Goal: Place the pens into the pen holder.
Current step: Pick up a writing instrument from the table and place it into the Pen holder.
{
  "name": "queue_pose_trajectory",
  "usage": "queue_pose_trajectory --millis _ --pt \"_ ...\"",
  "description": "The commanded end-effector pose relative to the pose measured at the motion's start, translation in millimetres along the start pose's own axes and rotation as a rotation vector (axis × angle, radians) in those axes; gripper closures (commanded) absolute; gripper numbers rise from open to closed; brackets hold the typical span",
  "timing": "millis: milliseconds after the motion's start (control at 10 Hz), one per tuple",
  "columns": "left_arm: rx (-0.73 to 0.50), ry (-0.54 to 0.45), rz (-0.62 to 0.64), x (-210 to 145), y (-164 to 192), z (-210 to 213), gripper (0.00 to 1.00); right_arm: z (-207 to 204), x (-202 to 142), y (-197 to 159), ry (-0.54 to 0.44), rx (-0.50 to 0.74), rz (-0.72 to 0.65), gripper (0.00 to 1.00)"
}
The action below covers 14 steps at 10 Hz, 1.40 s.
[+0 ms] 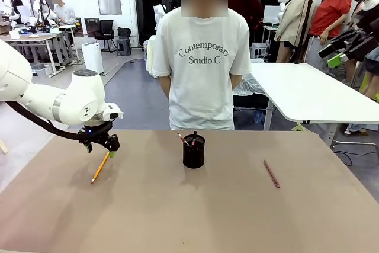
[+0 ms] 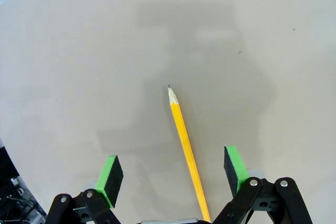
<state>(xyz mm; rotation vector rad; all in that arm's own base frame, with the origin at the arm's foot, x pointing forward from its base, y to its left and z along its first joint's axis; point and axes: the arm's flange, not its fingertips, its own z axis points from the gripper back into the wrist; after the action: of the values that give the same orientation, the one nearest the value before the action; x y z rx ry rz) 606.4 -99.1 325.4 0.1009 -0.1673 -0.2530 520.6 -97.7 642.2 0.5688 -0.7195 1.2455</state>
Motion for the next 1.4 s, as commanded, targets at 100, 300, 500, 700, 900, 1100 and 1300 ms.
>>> queue_pose_trajectory --millis 100,300,500,700,900,1100,1300 --pt "-0.057 0.043 0.04 7 -3 -4 0.0 0 1 2 -0.005 0.001 0.004 0.0" --pt "-0.088 0.046 0.071 9 -3 -6 0.0 0 1 2 -0.005 0.001 0.004 0.0" --pt "-0.104 0.054 0.089 11 -2 -10 0.0 0 1 2 -0.005 0.001 0.004 0.0" --pt "-0.101 0.059 0.103 12 -1 -12 0.0 0 1 2 -0.005 0.001 0.004 0.0" --pt "-0.102 0.067 0.113 12 -1 -15 0.0 0 1 2 -0.005 0.001 0.004 0.0" --pt "-0.104 0.07 0.107 14 1 -18 0.0 0 1 2 -0.005 0.001 0.004 0.0" --pt "-0.101 0.055 0.071 14 2 -19 0.07 0 1 2 -0.005 0.001 0.004 0.0"
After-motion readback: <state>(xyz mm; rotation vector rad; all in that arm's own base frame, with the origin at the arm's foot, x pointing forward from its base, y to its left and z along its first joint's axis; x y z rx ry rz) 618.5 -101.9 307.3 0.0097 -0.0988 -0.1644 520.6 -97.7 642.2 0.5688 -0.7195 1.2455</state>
